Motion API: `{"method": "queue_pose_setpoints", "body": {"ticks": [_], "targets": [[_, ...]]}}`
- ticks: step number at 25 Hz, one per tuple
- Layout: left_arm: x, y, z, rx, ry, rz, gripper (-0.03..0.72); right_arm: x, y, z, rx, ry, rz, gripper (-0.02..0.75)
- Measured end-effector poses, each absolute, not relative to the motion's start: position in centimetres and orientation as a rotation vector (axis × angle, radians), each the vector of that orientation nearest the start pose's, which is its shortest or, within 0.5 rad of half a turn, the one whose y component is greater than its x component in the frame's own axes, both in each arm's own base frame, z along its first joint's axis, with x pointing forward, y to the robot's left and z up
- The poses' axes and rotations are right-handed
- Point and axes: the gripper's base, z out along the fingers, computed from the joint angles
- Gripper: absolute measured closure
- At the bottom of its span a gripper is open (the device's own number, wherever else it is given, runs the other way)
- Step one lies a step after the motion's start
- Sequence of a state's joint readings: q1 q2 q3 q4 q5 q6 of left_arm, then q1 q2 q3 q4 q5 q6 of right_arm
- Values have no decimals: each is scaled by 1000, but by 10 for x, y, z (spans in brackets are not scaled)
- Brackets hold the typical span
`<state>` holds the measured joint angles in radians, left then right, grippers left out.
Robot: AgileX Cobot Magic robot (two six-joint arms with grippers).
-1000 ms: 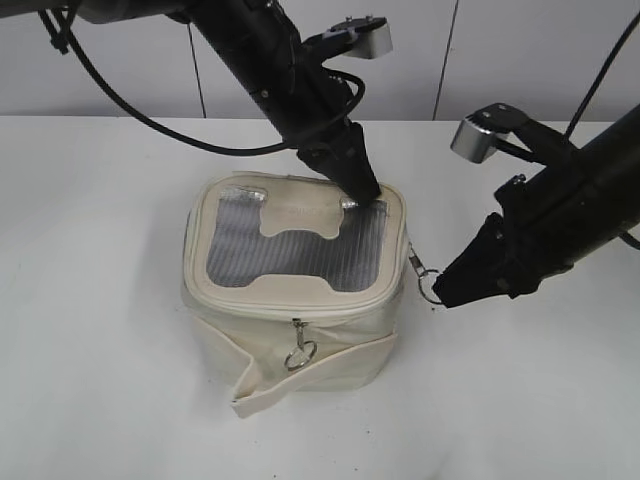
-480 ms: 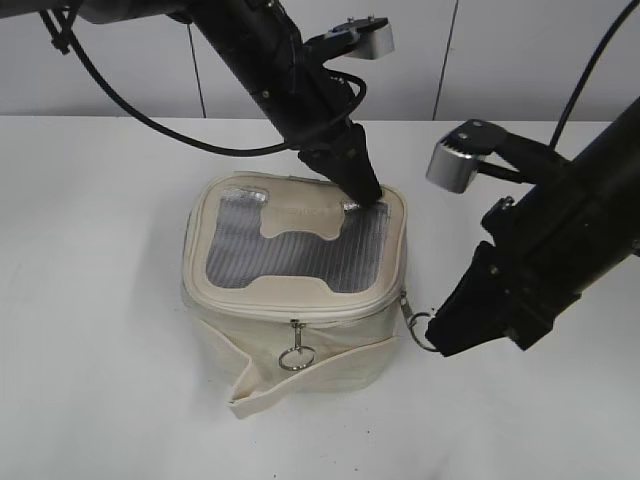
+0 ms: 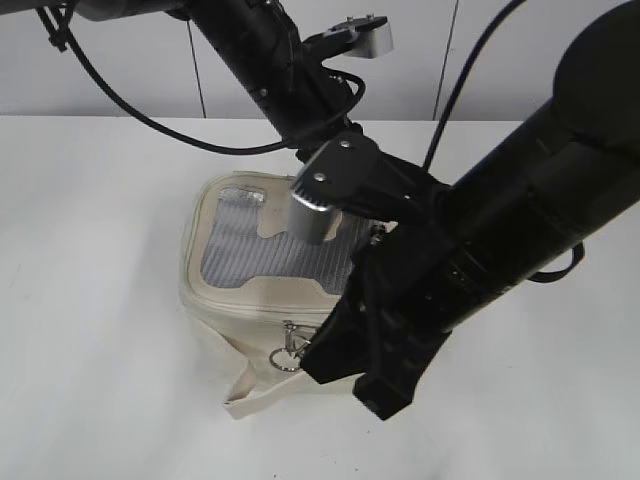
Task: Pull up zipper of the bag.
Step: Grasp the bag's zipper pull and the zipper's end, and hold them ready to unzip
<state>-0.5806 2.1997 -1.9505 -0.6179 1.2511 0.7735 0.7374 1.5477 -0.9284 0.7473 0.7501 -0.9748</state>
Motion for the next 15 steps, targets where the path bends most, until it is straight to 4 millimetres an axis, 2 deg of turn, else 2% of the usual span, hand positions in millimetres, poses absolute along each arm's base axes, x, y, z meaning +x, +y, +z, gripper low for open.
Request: {"method": "queue_pose_setpoints", "body": {"ticks": [7,15], "targets": [[360,-296,236,1608,2328,-857,615,193,259,225,-1571,2142,797,733],[358,-296,236,1621,2334,-864,616,202,270,224,-1565,2114,827,733]]}}
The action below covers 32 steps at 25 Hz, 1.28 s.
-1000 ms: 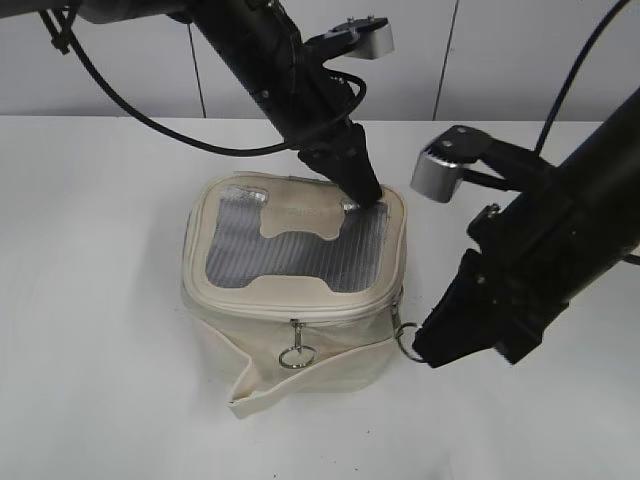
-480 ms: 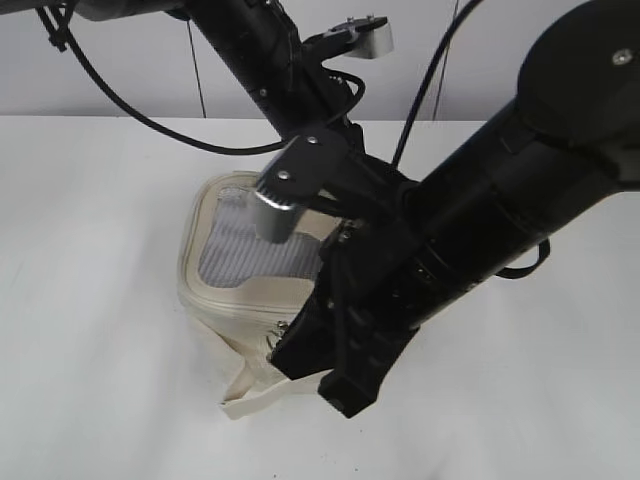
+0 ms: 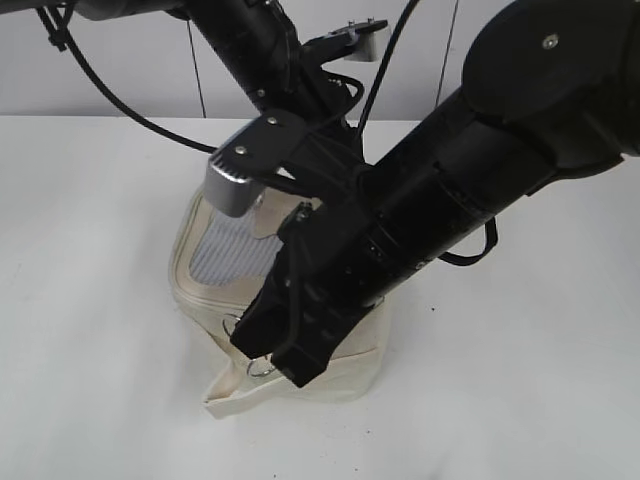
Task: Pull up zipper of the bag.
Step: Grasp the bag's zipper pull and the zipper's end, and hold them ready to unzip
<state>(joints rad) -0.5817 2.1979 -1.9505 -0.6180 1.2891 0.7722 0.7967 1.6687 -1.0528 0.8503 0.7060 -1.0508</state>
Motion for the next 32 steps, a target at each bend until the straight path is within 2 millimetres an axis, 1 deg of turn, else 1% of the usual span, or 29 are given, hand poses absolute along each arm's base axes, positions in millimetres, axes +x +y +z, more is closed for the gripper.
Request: {"method": "queue_pose_setpoints", "body": {"ticks": [8,13,20,25,29,32], "targets": [[358,-296,236,1607,2348,-866,616,202,270,224,-1572,2119,815,733],[359,-296,236,1582,2355,-857,616,200,264,219,-1610,2215,728,733],[360,-296,236,1558,2368,-852,617,201,258,216,-1579,2320,635,733],[360,-297,236,1550,2370,-853,617,202,256,222,-1560,2312,603,733],[360,-297,237,1541,2369,-869,617,209,263,231,-1518,2267,610,733],[360,-297,237,1540,2369,-870,617,217,272,236,-1510,2238,625,733]]}}
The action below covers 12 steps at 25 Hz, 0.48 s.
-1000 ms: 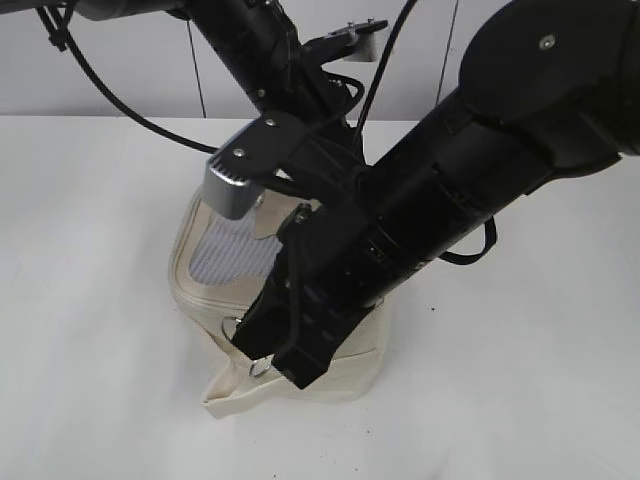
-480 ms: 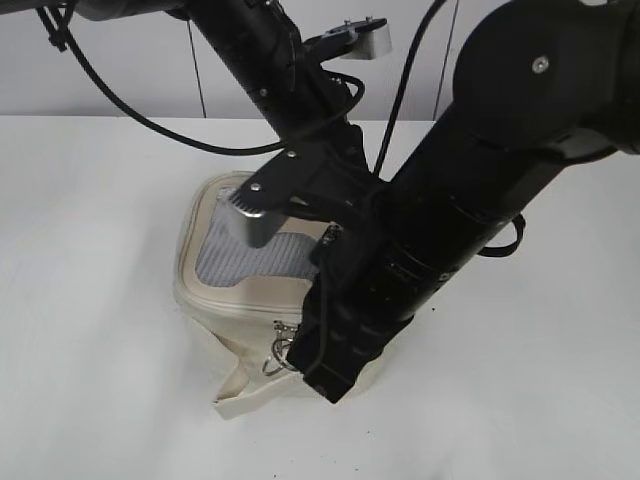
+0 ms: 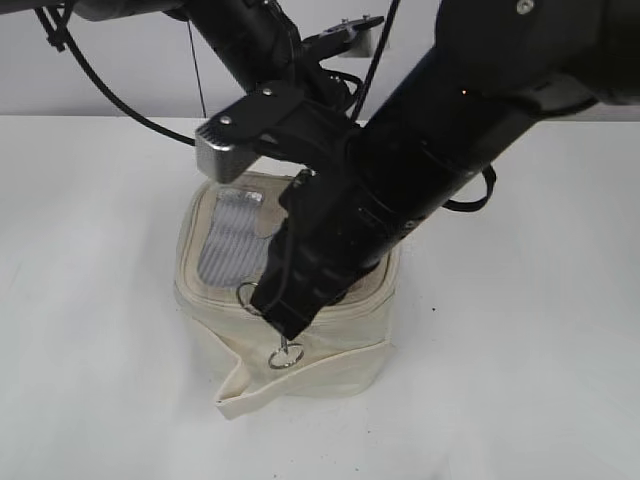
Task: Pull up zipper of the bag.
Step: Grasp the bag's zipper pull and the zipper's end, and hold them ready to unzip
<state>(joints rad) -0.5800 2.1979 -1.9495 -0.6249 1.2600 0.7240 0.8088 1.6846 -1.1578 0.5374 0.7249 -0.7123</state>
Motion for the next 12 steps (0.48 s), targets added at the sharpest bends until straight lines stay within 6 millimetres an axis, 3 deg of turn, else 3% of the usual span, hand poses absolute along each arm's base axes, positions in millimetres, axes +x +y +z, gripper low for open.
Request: {"method": "queue_pose_setpoints", "body": {"ticks": [12], "targets": [[359,-296,237,1552,2376,-878,617,210,288,235,-1678,2130,700,733]]}}
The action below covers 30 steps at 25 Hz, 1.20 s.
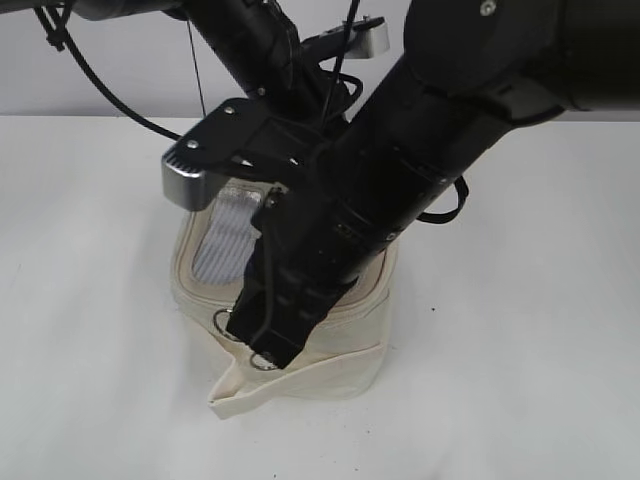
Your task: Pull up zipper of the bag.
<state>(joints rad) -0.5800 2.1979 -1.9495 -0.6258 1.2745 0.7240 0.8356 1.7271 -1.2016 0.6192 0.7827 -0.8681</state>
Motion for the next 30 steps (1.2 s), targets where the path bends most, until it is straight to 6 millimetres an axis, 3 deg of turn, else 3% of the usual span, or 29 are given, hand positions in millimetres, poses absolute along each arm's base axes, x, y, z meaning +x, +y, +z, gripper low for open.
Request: {"method": "queue_pose_setpoints", "body": {"ticks": [8,10,12,16,20,24,30], "targets": [[359,-296,237,1552,2376,-882,617,210,289,235,-1635,2163,714,731],[359,-296,237,1551,2375,-882,617,210,289,235,-1600,2199,716,701],[360,-296,237,1546,2370,-872,617,209,289,234,-1568,2238,715,622],[360,-295,241,1546,2363,-835,603,210,284,240,-1483,2318,656,384],[359,-291,258,1527,2315,-782,504,209,274,254,-1400,2351,583,244],[353,-288,284,1506,2255,-780,421,206,263,271,-1338,2361,534,217],[350,-279,300,1472,2274,-688,404,204,243,288,-1183,2451,422,214]]}}
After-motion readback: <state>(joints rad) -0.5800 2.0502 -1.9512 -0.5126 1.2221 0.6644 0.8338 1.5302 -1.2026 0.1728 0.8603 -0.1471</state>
